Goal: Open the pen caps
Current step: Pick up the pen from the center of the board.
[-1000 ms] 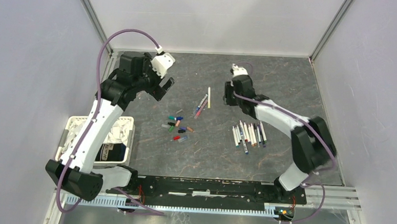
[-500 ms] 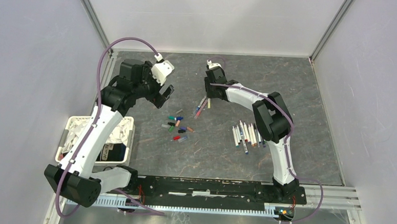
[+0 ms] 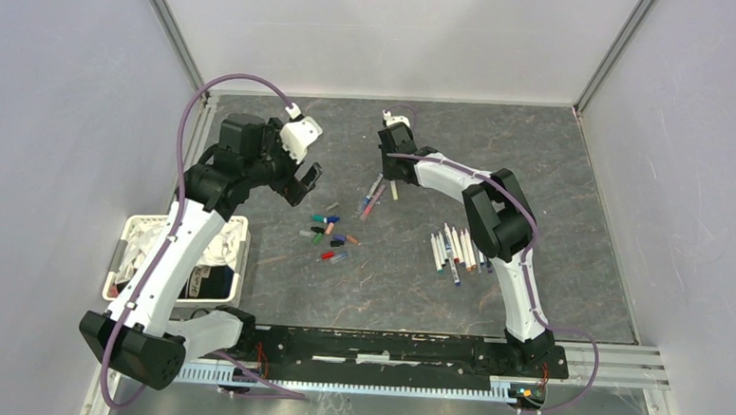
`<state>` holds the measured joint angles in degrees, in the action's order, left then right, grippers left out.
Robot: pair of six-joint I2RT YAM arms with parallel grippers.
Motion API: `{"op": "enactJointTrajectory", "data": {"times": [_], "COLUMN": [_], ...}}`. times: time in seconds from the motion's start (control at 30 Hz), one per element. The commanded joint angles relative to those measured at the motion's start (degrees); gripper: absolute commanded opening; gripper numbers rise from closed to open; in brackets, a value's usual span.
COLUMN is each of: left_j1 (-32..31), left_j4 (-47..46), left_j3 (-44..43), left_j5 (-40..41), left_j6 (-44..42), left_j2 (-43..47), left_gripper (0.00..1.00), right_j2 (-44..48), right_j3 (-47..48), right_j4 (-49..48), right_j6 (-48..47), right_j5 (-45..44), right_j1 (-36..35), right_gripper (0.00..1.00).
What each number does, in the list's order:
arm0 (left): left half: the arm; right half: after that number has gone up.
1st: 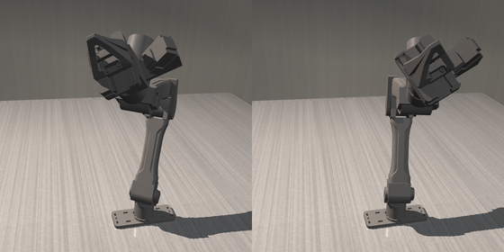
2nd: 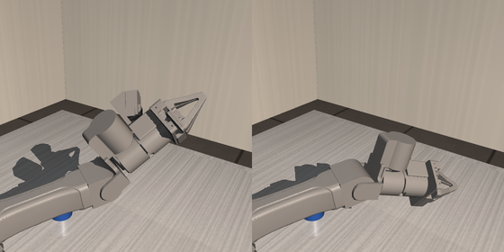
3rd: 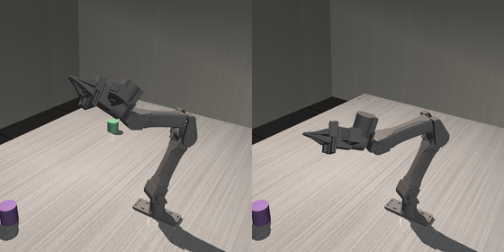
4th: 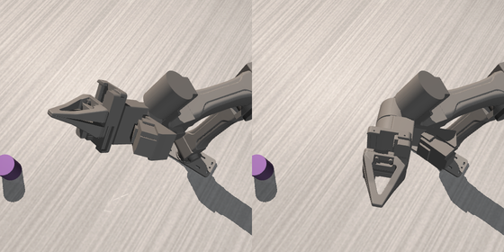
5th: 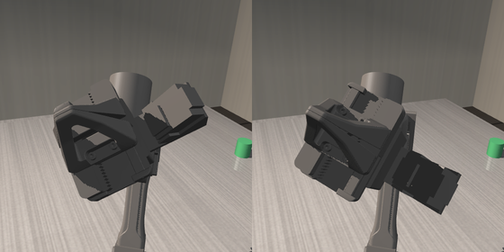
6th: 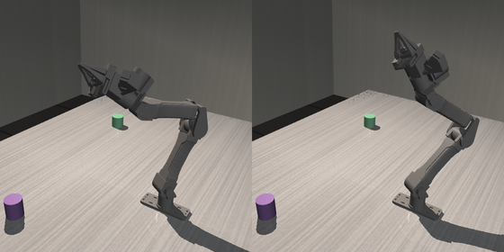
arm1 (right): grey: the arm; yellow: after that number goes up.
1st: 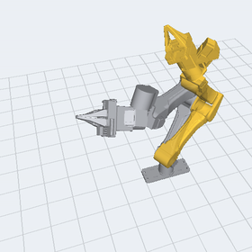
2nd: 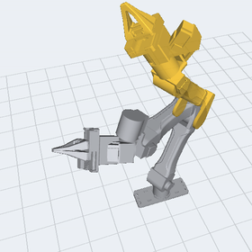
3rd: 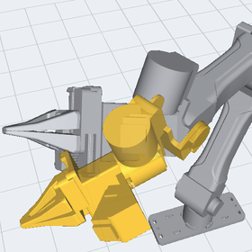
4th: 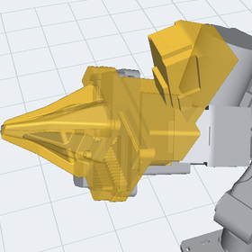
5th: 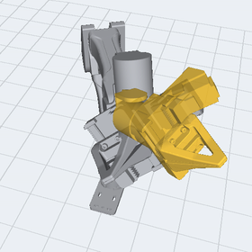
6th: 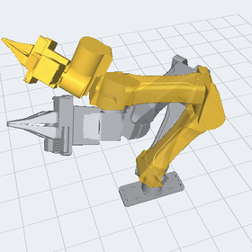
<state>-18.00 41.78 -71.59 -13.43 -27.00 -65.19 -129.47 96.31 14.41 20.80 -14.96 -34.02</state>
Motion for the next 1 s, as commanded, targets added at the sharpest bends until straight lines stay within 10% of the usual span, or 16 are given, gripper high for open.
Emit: {"op": "enactJointTrajectory", "data": {"times": [0.0, 0.3, 0.53, 0.97], "left_j1": [0.16, 0.17, 0.16, 0.09], "left_j4": [0.42, -0.75, -0.85, -3.58], "left_j3": [0.1, 0.84, 2.58, 4.03], "left_j5": [-2.77, -5.84, -13.36, -34.33], "left_j6": [0.39, 6.94, 11.96, 18.47], "left_j2": [1.18, 1.15, 0.79, 1.13], "left_gripper": [1.0, 1.0, 1.0, 1.0], "right_j2": [0.16, 18.67, 40.33, 52.41], "right_j3": [0.3, -14.83, -37.08, -48.89], "right_j4": [2.61, -8.21, -34.3, -62.95], "right_j6": [-0.35, 3.82, 16.12, 21.61], "right_j5": [-4.36, 1.15, 13.07, 0.58], "right_j1": [0.69, 2.22, 0.05, -18.15], "right_gripper": [0.13, 0.0, 0.0, 0.0]}}
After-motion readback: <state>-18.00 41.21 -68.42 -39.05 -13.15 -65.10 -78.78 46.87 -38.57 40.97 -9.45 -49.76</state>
